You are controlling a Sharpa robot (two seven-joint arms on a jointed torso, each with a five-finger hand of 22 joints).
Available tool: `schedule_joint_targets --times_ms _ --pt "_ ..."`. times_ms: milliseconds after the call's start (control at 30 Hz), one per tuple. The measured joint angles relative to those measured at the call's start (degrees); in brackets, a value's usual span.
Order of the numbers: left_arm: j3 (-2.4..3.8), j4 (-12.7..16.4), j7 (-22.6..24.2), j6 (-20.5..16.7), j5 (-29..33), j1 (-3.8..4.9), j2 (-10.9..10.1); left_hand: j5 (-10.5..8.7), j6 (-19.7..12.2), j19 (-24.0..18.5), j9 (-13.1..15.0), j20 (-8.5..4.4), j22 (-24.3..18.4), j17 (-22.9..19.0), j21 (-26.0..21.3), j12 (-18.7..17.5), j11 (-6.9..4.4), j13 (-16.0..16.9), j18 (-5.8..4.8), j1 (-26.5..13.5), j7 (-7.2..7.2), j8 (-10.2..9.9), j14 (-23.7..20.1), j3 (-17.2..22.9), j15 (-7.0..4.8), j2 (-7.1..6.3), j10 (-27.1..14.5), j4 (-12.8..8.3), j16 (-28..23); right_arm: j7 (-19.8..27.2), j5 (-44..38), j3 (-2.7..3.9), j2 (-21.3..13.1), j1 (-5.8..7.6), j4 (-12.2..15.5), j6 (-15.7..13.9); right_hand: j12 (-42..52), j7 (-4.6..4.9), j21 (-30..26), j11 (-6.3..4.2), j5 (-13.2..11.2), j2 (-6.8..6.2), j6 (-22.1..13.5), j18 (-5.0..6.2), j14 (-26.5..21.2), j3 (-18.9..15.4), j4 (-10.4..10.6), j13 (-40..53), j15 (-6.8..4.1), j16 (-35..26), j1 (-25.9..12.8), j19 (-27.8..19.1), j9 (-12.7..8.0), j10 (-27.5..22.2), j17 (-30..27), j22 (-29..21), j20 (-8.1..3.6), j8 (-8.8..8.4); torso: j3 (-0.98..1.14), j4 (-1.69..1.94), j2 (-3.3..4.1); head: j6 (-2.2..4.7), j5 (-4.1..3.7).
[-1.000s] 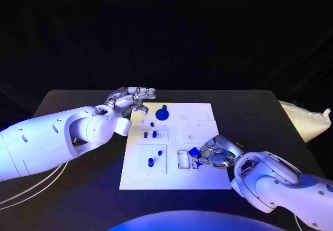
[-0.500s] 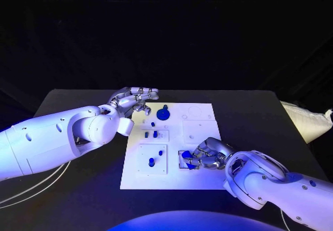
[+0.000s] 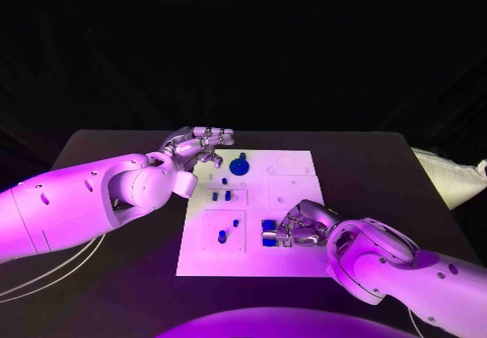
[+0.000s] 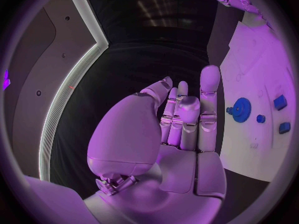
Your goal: Assemble the parts on the task board
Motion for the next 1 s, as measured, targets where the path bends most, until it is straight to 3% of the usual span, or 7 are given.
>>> schedule_joint_targets --times_ms 167,267,400,567,633,667,1000 --pt "0.0 0.0 0.0 0.0 0.0 0.0 -0.1 0.0 0.0 0.0 0.0 0.0 0.0 0.0 0.0 0.0 0.0 0.0 0.0 0.0 0.0 0.0 0.0 0.0 0.0 0.0 0.0 0.0 0.0 0.0 -1.4 -0.01 -0.2 0.0 0.4 0.0 -0.3 0.0 -0.2 0.0 -0.2 -0.52 0.0 0.0 0.0 1.3 -0.1 0.0 0.0 0.0 -1.0 0.0 0.3 0.0 0.0 0.0 0.0 0.0 0.02 0.01 0.0 -0.05 -0.01" --pt "0.0 0.0 0.0 0.1 0.0 0.0 -0.1 0.0 0.0 0.0 0.0 0.0 0.0 0.0 0.0 0.0 0.0 0.0 0.0 0.0 0.0 0.0 0.0 0.0 0.0 0.0 0.0 0.0 0.0 0.0 -2.0 -0.01 -0.3 -0.03 0.7 0.0 -0.3 0.0 -0.2 0.0 1.4 2.45 0.0 0.0 0.0 3.7 -1.2 0.4 0.0 0.0 4.3 0.0 0.9 0.0 0.0 0.0 0.0 0.0 0.03 0.02 0.0 -0.07 -0.01" --pt "0.0 0.0 0.0 0.1 0.0 0.0 -0.2 0.0 0.0 0.0 0.0 0.0 0.0 0.0 0.0 0.0 0.0 0.0 0.0 0.0 0.0 0.0 0.0 0.0 0.0 0.0 0.0 0.0 0.0 0.0 -2.7 0.0 -0.4 -0.06 1.0 0.1 -0.3 -0.2 -0.2 0.0 3.7 3.92 -0.2 0.0 -0.1 5.6 -4.2 0.8 -0.12 0.0 12.2 0.0 1.4 0.0 0.3 0.0 0.0 0.0 0.04 0.02 0.0 -0.16 -0.01" --pt "0.01 0.0 -0.1 0.1 0.0 0.0 -0.2 0.0 0.0 0.0 0.0 0.0 0.0 0.0 0.0 0.0 0.0 0.0 0.0 0.0 0.0 0.0 0.0 0.0 0.0 0.0 0.0 0.0 0.0 0.0 -4.1 0.21 -0.2 0.05 1.3 0.0 -0.1 -0.19 -0.2 -0.4 3.5 5.33 -0.2 0.0 0.0 7.0 -6.4 1.4 -0.41 0.0 15.6 0.0 1.9 0.5 1.0 0.0 0.0 0.47 0.03 0.02 -0.01 -0.27 -0.07" --pt "0.01 0.0 -0.1 0.2 0.0 0.0 -0.2 0.0 0.0 0.0 0.0 0.0 0.0 0.0 0.0 0.0 0.0 0.0 -0.01 0.0 0.0 0.0 0.0 0.0 0.0 0.0 0.0 0.0 0.0 0.1 -4.6 0.1 0.0 0.01 1.0 0.0 0.2 -0.2 0.0 -0.83 4.5 7.36 -0.2 0.0 0.0 7.8 -7.2 1.8 -0.42 0.0 18.0 -0.1 1.9 0.9 1.3 0.0 -0.19 0.45 0.03 0.03 0.0 -0.31 -0.12" --pt "0.01 0.0 -0.1 0.2 0.0 0.0 -0.1 0.0 0.0 0.0 0.0 0.0 0.0 0.0 0.0 0.0 0.0 0.0 -0.01 0.0 0.0 0.0 0.0 0.0 0.0 0.0 0.0 0.0 0.0 0.1 -4.8 0.03 0.0 -0.05 0.9 0.0 0.2 -0.29 0.0 -0.84 4.6 7.75 -0.1 0.0 0.0 7.8 -7.2 1.8 -0.41 0.0 18.4 -0.1 1.9 0.9 1.5 0.0 -0.36 0.46 0.02 0.04 0.0 -0.34 -0.17" --pt "0.01 0.0 -0.2 0.3 0.0 -0.01 -0.2 0.0 0.0 0.0 0.0 0.0 0.0 0.0 0.0 0.0 0.0 0.0 0.0 0.0 0.0 0.0 0.0 0.0 0.0 0.0 0.0 0.0 0.0 -0.1 -6.7 -0.02 0.0 -0.14 0.5 0.3 0.6 -0.38 0.3 -0.7 2.9 7.06 0.0 0.0 0.0 8.5 -8.3 2.3 -0.41 0.3 19.8 0.0 2.3 1.1 2.2 0.0 -0.42 0.45 0.02 0.0 -0.02 -0.43 -0.16"
